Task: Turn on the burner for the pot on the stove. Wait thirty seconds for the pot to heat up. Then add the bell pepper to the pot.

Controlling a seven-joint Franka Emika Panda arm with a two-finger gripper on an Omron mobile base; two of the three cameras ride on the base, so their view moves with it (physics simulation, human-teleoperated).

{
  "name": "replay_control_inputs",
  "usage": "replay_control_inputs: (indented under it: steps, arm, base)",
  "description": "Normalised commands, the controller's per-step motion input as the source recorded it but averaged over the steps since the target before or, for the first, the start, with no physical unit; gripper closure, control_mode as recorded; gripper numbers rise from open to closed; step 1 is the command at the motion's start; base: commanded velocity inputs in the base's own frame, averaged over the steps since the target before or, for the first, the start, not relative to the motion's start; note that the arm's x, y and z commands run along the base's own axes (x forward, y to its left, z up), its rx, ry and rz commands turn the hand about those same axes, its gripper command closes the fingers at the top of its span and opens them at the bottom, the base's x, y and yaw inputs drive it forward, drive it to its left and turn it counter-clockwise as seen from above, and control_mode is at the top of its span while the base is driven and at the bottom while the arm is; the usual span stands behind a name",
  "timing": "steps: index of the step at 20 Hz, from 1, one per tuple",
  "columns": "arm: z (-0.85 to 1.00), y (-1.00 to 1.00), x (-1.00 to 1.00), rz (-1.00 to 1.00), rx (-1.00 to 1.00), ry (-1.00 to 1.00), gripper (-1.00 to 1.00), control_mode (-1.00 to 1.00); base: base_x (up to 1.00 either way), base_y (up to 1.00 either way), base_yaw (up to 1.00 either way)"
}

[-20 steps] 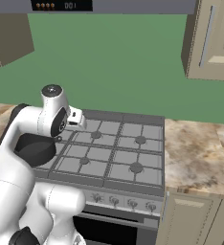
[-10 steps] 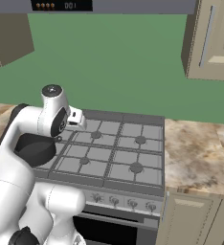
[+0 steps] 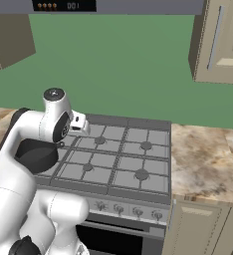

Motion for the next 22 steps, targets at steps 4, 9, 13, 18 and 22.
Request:
replay_control_inputs:
  steps: [4, 9, 13, 18, 22]
  arm:
    - [0.00, 0.00, 0.00, 0.00, 0.00, 0.00, -1.00, -1.00]
    - [0.00, 0.00, 0.00, 0.00, 0.00, 0.00, -1.00, 1.00]
    - [0.00, 0.00, 0.00, 0.00, 0.00, 0.00, -1.00, 1.00]
    - [0.00, 0.00, 0.00, 0.00, 0.00, 0.00, -1.00, 1.00]
    - [0.00, 0.00, 0.00, 0.00, 0.00, 0.00, -1.00, 1.00]
  base:
    - [0.00, 0.00, 0.00]
    - [0.00, 0.00, 0.00]
    - [0.00, 0.00, 0.00]
    - [-0.25, -0.13, 0.01]
    - [-0.60, -0.09, 0.09]
